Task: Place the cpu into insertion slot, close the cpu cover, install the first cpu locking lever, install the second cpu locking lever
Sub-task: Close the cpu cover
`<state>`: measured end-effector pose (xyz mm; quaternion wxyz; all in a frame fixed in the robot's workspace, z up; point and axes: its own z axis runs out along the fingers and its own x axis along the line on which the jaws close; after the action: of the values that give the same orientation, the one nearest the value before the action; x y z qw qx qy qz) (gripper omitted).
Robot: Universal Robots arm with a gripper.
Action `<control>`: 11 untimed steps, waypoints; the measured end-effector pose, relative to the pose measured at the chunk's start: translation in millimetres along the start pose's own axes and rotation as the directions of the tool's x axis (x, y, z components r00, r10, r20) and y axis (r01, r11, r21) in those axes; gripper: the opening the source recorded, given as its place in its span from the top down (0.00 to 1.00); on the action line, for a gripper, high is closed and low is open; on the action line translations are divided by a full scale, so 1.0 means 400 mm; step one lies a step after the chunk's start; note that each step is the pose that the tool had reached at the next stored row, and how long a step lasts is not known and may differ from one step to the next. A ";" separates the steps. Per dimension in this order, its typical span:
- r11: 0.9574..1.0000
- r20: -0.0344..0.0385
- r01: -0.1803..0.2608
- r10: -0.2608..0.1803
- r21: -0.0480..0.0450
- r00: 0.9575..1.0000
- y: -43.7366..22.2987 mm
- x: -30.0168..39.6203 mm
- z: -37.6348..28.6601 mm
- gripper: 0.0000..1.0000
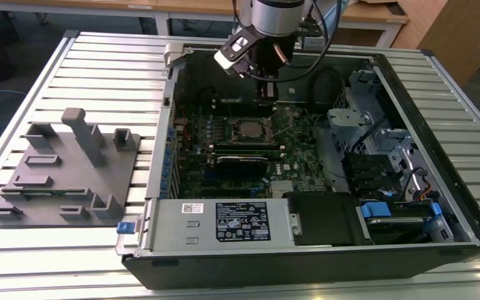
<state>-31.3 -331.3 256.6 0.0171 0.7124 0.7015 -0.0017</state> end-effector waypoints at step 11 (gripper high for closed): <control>1.000 0.000 0.000 0.000 0.000 1.000 0.007 0.000 0.001 0.90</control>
<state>-28.4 -331.2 256.5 0.0170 0.7125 0.7015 -0.0017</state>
